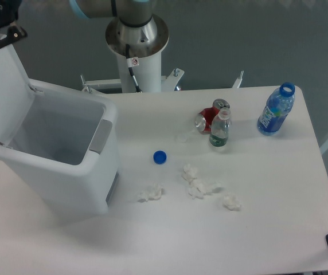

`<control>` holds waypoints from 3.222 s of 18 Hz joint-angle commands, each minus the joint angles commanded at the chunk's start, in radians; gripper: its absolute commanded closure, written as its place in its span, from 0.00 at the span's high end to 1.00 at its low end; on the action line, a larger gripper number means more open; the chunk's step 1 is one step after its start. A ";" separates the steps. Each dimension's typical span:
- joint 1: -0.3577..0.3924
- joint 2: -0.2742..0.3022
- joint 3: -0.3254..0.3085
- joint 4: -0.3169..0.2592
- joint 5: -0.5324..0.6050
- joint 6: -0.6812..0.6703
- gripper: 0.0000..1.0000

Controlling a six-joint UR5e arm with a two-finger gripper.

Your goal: Close the trash can

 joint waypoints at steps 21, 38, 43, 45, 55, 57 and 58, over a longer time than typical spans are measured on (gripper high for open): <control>0.147 0.000 -0.020 -0.006 0.002 0.110 0.18; 0.178 -0.003 -0.023 -0.006 0.043 0.114 0.18; 0.178 -0.012 -0.020 -0.003 0.046 0.115 0.18; 0.180 -0.017 -0.025 -0.003 0.080 0.133 0.19; 0.178 -0.046 -0.034 -0.005 0.126 0.143 0.19; 0.178 -0.052 -0.040 -0.003 0.155 0.144 0.19; 0.178 -0.055 -0.041 -0.003 0.166 0.144 0.19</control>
